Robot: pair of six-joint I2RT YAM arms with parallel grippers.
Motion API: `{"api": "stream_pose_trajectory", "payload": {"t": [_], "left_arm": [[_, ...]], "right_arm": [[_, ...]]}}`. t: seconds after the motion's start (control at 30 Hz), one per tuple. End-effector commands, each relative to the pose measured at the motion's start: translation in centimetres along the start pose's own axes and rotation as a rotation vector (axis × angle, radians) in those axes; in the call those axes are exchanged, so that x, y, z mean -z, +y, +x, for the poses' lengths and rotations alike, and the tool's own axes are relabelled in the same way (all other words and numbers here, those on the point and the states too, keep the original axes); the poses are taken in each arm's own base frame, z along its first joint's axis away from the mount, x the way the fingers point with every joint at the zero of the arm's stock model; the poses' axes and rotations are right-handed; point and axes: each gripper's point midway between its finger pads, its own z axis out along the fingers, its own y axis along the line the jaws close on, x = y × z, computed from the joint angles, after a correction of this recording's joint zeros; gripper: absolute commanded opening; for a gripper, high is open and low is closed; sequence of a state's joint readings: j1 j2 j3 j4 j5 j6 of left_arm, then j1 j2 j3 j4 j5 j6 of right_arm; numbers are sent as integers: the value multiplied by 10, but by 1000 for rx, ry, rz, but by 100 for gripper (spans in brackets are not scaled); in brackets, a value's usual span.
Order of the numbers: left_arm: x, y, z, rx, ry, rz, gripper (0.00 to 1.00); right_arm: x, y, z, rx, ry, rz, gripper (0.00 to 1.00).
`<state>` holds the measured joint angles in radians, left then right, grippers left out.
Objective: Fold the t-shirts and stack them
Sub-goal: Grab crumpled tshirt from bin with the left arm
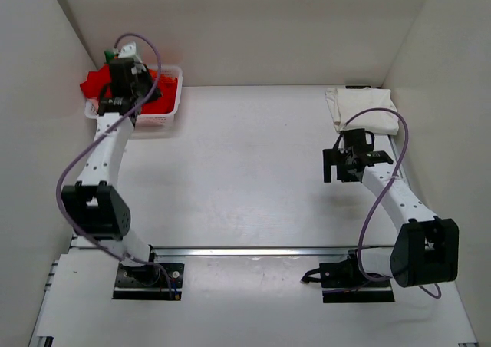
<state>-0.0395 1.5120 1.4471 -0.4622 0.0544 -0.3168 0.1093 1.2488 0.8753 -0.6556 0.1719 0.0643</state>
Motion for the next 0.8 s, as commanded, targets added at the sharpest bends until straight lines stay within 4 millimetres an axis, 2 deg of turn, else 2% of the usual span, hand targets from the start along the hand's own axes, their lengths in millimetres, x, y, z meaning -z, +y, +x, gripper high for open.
{"api": "stream_pose_trajectory", "payload": {"t": [0.0, 0.03, 0.07, 0.1, 0.17, 0.2, 0.23, 0.27, 0.3, 0.33, 0.37, 0.4, 0.43, 0.47, 0.5, 0.57, 0.6, 0.63, 0.67, 0.7, 0.73, 0.77], "left_arm": [[-29, 38, -67, 28, -111, -108, 5], [-54, 56, -57, 55, -52, -134, 9], [-72, 64, -64, 63, -50, -152, 24], [-90, 69, -69, 54, -50, -155, 31], [-110, 82, -82, 32, -97, -187, 29], [-126, 87, -84, 17, -115, -205, 38], [-128, 94, -98, 10, -151, -228, 48], [-146, 100, -86, 5, -127, -247, 48], [-162, 108, -83, 21, -120, -259, 50], [-167, 111, -88, 25, -135, -261, 52], [-195, 127, -60, 6, -97, -290, 74], [-206, 127, -51, -23, -90, -297, 76], [-210, 128, -51, -39, -90, -310, 76], [-222, 132, -34, -53, -60, -323, 75], [-230, 138, -27, -48, -52, -333, 73], [-240, 136, -9, -30, -14, -323, 63], [-245, 141, -5, -23, -11, -328, 62], [-246, 138, -4, -25, -12, -325, 54], [-248, 136, -5, -26, -17, -327, 39], [-246, 143, -8, -19, -24, -340, 29], [-245, 143, -14, 1, -44, -350, 7], [-238, 139, -25, 9, -65, -343, 0]], "right_arm": [[5, 16, -40, -9, -105, -60, 99], [6, 21, -43, -1, -110, -72, 99], [4, 23, -49, -2, -114, -79, 99], [5, 27, -53, -1, -119, -87, 99], [4, 31, -58, 11, -114, -97, 100], [3, 32, -63, 11, -118, -98, 99], [2, 34, -63, 14, -111, -94, 99], [3, 37, -67, 18, -117, -105, 99], [1, 37, -68, 14, -114, -98, 99], [2, 41, -70, 16, -110, -112, 99], [1, 44, -72, 7, -108, -128, 100], [2, 46, -76, 1, -118, -136, 99], [3, 47, -75, 1, -114, -139, 99], [4, 48, -78, 1, -126, -144, 99], [4, 51, -78, -2, -126, -150, 99], [2, 50, -74, -7, -113, -148, 99], [2, 50, -76, -15, -118, -150, 99], [0, 52, -71, -10, -104, -155, 100], [0, 56, -72, -10, -101, -164, 99], [-1, 54, -72, -15, -101, -157, 99], [-1, 55, -68, -17, -90, -160, 99], [1, 56, -70, -12, -98, -160, 99]]}}
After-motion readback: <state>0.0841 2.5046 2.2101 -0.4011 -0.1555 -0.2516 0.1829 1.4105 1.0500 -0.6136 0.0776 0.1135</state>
